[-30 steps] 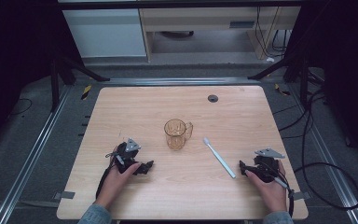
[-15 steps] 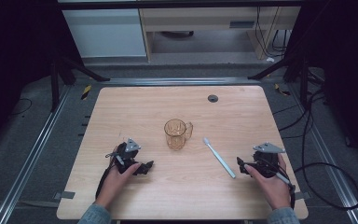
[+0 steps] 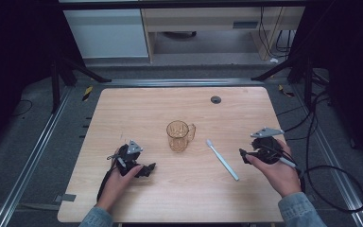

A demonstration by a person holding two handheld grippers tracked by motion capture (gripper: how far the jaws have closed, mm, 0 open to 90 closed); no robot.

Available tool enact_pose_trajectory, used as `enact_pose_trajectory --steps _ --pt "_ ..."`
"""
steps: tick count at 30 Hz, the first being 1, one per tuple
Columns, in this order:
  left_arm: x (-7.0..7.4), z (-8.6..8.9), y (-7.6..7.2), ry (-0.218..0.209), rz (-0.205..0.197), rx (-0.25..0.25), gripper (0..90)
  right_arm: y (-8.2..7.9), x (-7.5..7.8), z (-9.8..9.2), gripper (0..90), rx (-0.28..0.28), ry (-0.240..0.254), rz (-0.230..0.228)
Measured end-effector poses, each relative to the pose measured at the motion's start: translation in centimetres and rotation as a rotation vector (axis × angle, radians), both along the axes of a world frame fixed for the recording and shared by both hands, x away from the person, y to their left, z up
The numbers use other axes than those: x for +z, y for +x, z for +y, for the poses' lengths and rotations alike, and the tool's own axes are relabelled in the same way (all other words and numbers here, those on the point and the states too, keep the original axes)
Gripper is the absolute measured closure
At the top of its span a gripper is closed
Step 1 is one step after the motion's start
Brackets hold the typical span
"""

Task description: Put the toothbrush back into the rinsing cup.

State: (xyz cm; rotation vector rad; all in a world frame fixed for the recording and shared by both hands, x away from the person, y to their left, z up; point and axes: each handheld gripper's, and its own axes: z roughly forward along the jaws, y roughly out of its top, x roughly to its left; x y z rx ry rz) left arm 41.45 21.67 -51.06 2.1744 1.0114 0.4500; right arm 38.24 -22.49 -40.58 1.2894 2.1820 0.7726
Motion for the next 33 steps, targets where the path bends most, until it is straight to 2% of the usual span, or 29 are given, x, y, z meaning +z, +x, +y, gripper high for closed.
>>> enact_pose_trajectory --steps 1,3,6,10,11,12,21,26,31,33 --pt "0.0 0.0 0.0 0.000 0.000 0.000 0.0 0.4 0.4 0.4 32.5 0.017 -0.009 0.023" --pt "0.0 0.0 0.0 0.000 0.000 0.000 0.0 0.6 0.6 0.6 33.6 0.022 -0.009 0.037" --pt "0.0 0.0 0.0 0.000 0.000 0.000 0.0 1.6 1.2 1.8 35.7 0.062 -0.024 0.076" --pt "0.0 0.0 0.0 0.000 0.000 0.000 0.0 2.5 1.3 2.9 37.5 0.086 -0.043 0.124" --pt "0.0 0.0 0.0 0.000 0.000 0.000 0.0 2.5 1.3 2.9 37.5 0.086 -0.043 0.124" --pt "0.0 0.0 0.0 0.000 0.000 0.000 0.0 2.9 1.2 3.4 39.7 0.097 -0.052 0.151" --pt "0.0 0.0 0.0 -0.001 0.000 0.000 0.0 4.2 0.5 5.5 47.4 0.147 -0.124 0.218" --pt "0.0 0.0 0.0 -0.001 0.000 0.000 0.0 4.6 0.2 6.2 49.6 0.165 -0.128 0.235" --pt "0.0 0.0 0.0 -0.003 0.000 0.002 0.0 5.4 -0.5 7.4 51.0 0.180 -0.139 0.283" --pt "0.0 0.0 0.0 -0.004 -0.001 0.002 0.0 5.5 -0.6 7.5 51.2 0.180 -0.144 0.287"
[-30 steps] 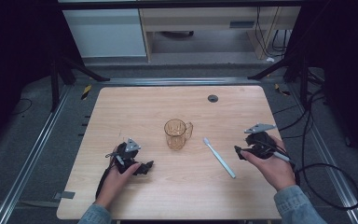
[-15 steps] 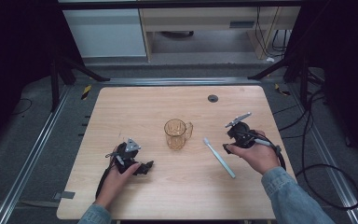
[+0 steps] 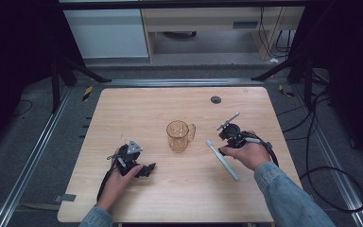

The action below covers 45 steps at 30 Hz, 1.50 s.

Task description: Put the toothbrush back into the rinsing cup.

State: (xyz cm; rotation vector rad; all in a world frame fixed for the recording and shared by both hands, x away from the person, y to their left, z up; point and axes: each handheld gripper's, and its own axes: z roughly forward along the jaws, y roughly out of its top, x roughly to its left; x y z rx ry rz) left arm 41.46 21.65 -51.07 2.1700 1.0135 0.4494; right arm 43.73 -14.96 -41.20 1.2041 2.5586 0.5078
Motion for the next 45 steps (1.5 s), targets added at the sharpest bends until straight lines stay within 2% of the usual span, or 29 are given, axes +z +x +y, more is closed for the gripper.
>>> enact_pose_trajectory --steps 1,7,11,19,27,39,40,45 --pt "0.0 0.0 0.0 0.000 0.000 0.000 0.0 0.2 -0.1 0.4 52.7 -0.002 0.000 0.019" --pt "0.0 0.0 0.0 0.001 -0.001 -0.001 0.0 0.5 -0.3 1.1 59.1 0.005 -0.012 0.055" --pt "0.0 0.0 0.0 0.001 -0.001 -0.001 0.0 0.6 -0.6 1.3 60.4 0.008 -0.018 0.063" --pt "0.0 0.0 0.0 0.002 -0.001 -0.001 0.0 1.6 -1.8 1.6 64.4 -0.007 -0.033 0.124" --pt "0.0 0.0 0.0 -0.001 0.000 0.000 0.0 2.2 -3.2 1.9 69.0 -0.006 -0.060 0.164" --pt "0.0 0.0 0.0 0.000 0.000 0.000 0.0 3.2 -4.5 2.2 70.1 -0.029 -0.077 0.229" --pt "0.0 0.0 0.0 0.000 -0.001 0.000 0.0 3.4 -4.6 2.2 70.1 -0.032 -0.066 0.238" --pt "0.0 0.0 0.0 0.001 -0.001 0.000 0.0 3.7 -4.7 2.4 70.1 -0.036 -0.069 0.240"
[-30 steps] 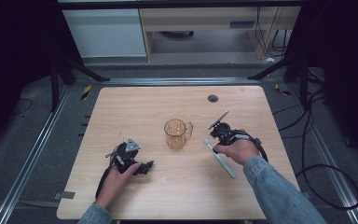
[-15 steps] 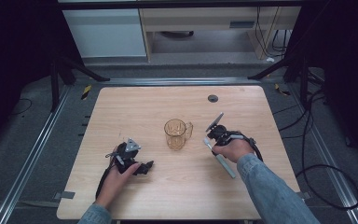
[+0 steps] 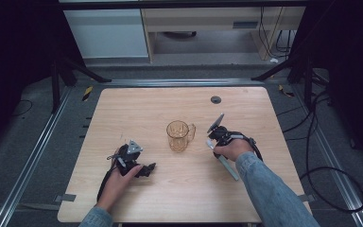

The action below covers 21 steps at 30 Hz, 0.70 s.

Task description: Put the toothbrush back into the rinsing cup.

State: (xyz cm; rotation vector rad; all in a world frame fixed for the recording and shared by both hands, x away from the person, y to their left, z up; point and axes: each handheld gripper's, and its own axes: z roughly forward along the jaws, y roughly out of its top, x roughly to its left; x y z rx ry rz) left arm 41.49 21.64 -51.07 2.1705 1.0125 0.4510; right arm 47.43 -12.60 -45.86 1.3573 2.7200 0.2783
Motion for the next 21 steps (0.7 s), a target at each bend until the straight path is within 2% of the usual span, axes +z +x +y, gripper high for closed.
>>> enact_pose_trajectory --steps 1,3,4,5,8,10,12,14,20,21 --pt "0.00 0.00 0.00 0.000 0.000 0.000 0.0 0.11 -0.12 -0.16 70.2 0.029 -0.003 -0.011" --pt "0.00 0.00 0.00 0.000 0.000 0.000 0.0 0.27 -0.15 -0.10 70.1 0.032 -0.007 -0.008" --pt "0.00 0.00 0.00 0.000 0.000 0.000 0.0 0.27 -0.15 -0.10 70.1 0.032 -0.007 -0.008" --pt "0.00 0.00 0.00 0.000 0.000 0.000 0.0 0.24 -0.15 0.17 70.1 0.001 -0.003 0.013" --pt "0.02 0.00 0.00 0.002 0.001 0.001 0.0 0.27 -0.24 0.21 70.2 0.001 -0.005 0.017" --pt "0.00 0.00 0.01 0.001 0.000 0.000 0.0 0.47 -0.46 -0.10 70.3 0.053 -0.012 -0.002" --pt "0.01 -0.01 0.01 0.002 0.001 0.001 0.0 0.47 -0.43 -0.07 70.3 0.053 -0.013 0.000" --pt "0.02 -0.01 0.01 0.002 0.001 0.000 0.0 0.37 -0.39 0.12 70.3 0.029 -0.014 0.007" --pt "0.01 -0.01 0.01 0.002 0.001 0.001 0.0 0.44 -0.50 0.01 70.2 0.052 -0.013 0.013" --pt "0.01 -0.01 0.01 0.002 0.001 0.001 0.0 0.37 -0.49 0.16 70.2 0.029 -0.013 0.020"
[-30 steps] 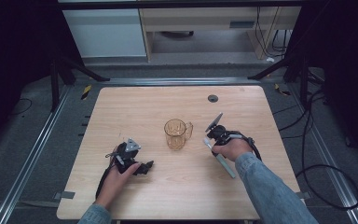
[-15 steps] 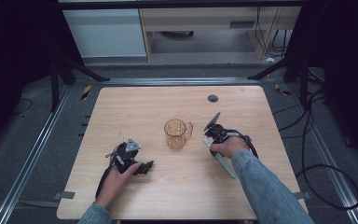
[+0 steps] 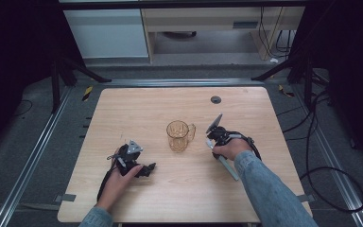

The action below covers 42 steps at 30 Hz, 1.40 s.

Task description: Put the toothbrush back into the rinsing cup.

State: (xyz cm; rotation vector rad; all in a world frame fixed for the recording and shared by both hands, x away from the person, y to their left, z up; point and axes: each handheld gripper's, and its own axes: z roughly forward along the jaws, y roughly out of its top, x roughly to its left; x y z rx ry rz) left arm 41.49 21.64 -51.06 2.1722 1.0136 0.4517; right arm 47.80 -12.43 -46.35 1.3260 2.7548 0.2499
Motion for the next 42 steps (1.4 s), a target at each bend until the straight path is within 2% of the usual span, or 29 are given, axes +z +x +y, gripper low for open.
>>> enact_pose_trajectory --steps 8,9,11,26,29,30,35,37,38,41,42 --pt "0.00 0.00 0.02 -0.001 0.001 -0.001 0.0 0.08 -0.17 -0.02 70.5 0.006 -0.002 0.005" --pt "0.00 0.00 0.02 -0.001 0.001 -0.001 0.0 0.18 -0.20 -0.17 70.5 0.020 0.001 0.005" --pt "0.00 0.00 0.02 0.000 0.001 -0.001 0.0 0.13 -0.21 -0.04 70.6 0.004 0.000 0.012" --pt "0.00 0.00 0.03 0.001 -0.001 -0.001 0.0 0.24 -0.41 -0.46 71.6 0.002 -0.014 0.024" --pt "0.00 0.01 0.03 0.001 -0.001 -0.002 0.0 0.38 -0.46 -0.63 72.4 0.020 -0.009 0.020" --pt "0.00 0.01 0.03 0.001 -0.001 -0.002 0.0 0.25 -0.31 -0.31 73.0 -0.022 -0.006 0.038" --pt "0.00 0.00 0.02 0.000 0.000 -0.001 0.0 0.18 -0.30 -0.15 76.0 -0.026 -0.019 0.035" --pt "0.00 0.00 0.02 0.000 0.000 -0.001 0.0 0.19 -0.34 -0.18 76.7 -0.020 -0.025 0.028" --pt "0.00 -0.01 0.02 -0.001 0.001 -0.001 0.0 0.25 -0.43 -0.29 77.4 0.005 -0.034 0.014" --pt "-0.01 -0.02 0.01 -0.003 0.002 0.000 0.0 0.22 -0.40 -0.22 78.5 0.004 -0.041 0.011" --pt "-0.01 -0.02 0.01 -0.003 0.002 0.000 0.0 0.25 -0.42 -0.37 78.9 0.028 -0.040 0.008"
